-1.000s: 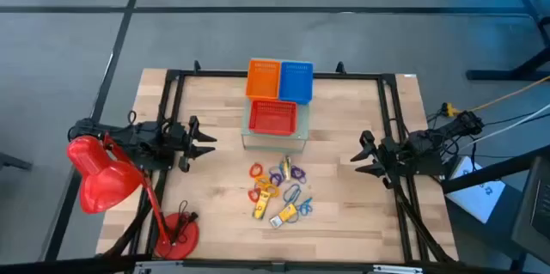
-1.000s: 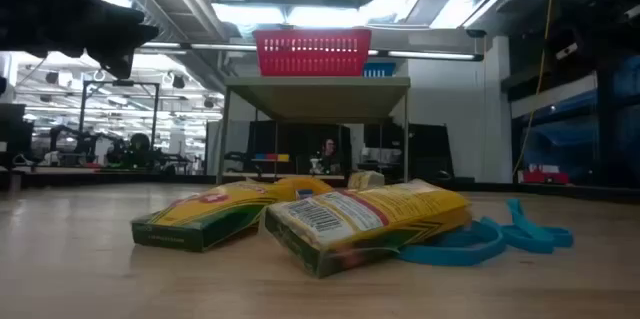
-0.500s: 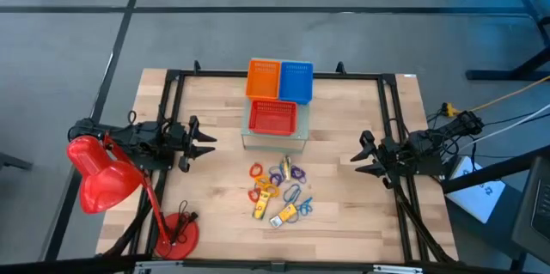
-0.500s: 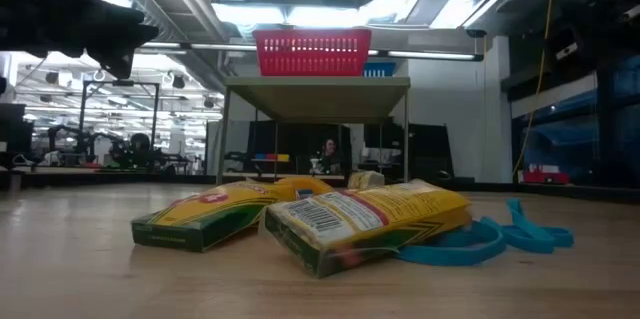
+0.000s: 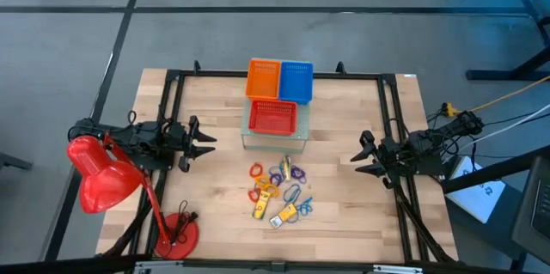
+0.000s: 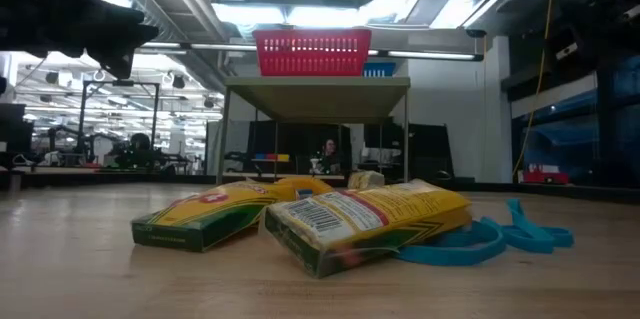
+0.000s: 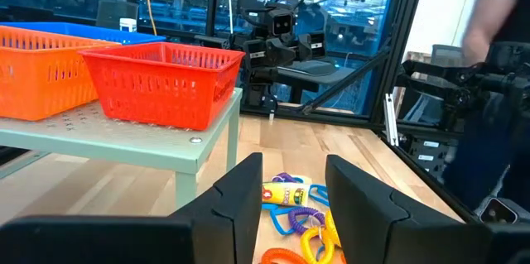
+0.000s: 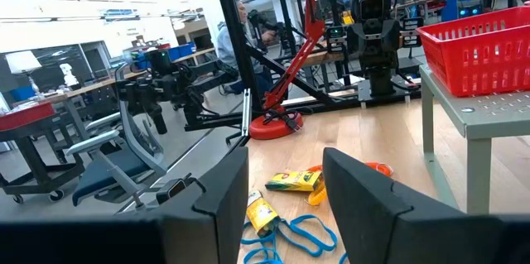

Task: Pick & Place Office Desk Supplies

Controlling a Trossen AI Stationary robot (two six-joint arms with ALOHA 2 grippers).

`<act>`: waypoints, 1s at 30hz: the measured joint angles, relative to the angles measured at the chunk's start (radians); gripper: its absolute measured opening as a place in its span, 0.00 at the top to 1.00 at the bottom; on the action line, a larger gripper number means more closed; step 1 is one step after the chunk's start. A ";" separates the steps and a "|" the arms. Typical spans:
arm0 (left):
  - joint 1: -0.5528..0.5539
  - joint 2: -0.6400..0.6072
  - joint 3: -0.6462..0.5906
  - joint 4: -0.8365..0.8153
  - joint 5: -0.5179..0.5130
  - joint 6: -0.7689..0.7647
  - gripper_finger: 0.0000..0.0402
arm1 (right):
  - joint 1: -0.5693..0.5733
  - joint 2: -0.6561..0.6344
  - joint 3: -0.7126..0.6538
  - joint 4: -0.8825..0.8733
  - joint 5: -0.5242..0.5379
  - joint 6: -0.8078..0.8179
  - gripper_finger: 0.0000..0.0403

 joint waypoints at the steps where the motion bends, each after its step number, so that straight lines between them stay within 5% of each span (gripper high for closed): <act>1: 0.000 0.000 0.000 0.000 0.000 0.000 0.67 | 0.000 0.000 0.000 0.000 0.000 0.000 0.60; 9: 0.000 0.000 0.000 0.000 0.000 0.000 0.67 | 0.000 0.000 0.000 0.053 0.000 0.009 0.60; 12: 0.000 0.000 0.000 0.000 0.000 0.000 0.67 | 0.001 0.000 0.000 0.139 0.007 0.224 0.60; 19: 0.000 0.000 0.000 0.000 0.000 0.000 0.67 | 0.001 0.000 -0.001 0.275 0.389 0.652 0.60; 23: 0.000 0.000 0.000 0.000 0.000 0.000 0.67 | 0.001 0.000 0.000 0.316 0.508 0.687 0.60; 30: 0.000 0.000 0.000 0.001 0.000 0.000 0.67 | 0.001 0.000 0.000 0.421 0.445 0.547 0.60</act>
